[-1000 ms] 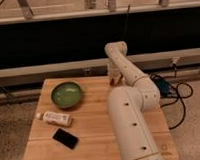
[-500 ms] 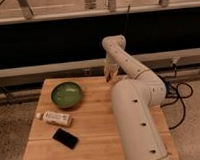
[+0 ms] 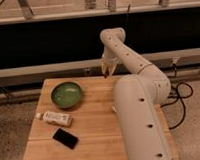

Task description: Place the pepper in the ceramic cup

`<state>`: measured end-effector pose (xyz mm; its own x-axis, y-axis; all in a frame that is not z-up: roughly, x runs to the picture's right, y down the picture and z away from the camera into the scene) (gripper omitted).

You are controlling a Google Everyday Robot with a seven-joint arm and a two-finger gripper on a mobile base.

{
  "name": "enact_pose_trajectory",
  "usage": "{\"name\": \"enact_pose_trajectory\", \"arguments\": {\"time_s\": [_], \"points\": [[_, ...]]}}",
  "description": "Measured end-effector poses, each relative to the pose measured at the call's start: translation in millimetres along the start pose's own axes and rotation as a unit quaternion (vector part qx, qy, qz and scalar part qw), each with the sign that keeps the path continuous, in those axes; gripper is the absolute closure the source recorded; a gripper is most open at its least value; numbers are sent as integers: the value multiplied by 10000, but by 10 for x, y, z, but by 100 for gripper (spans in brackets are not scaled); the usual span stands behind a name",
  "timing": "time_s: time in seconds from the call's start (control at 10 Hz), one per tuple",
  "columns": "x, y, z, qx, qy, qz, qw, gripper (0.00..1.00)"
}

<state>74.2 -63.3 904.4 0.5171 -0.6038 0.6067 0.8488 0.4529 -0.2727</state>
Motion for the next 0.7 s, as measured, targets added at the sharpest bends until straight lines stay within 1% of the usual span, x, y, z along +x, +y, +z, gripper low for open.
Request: {"name": "enact_pose_trajectory", "arguments": {"time_s": [0.3,0.4,0.5,0.6,0.7], "points": [[-31,-4,-285,137,-87,-329,9993,100],[-40,7,-398,193,-116,-484,9986,98],[-47,38,-464,165,-100,-483,9986,91],[-55,68,-470,139,-91,-390,9991,86],[-67,94,-444,137,-69,-332,9993,85]]}}
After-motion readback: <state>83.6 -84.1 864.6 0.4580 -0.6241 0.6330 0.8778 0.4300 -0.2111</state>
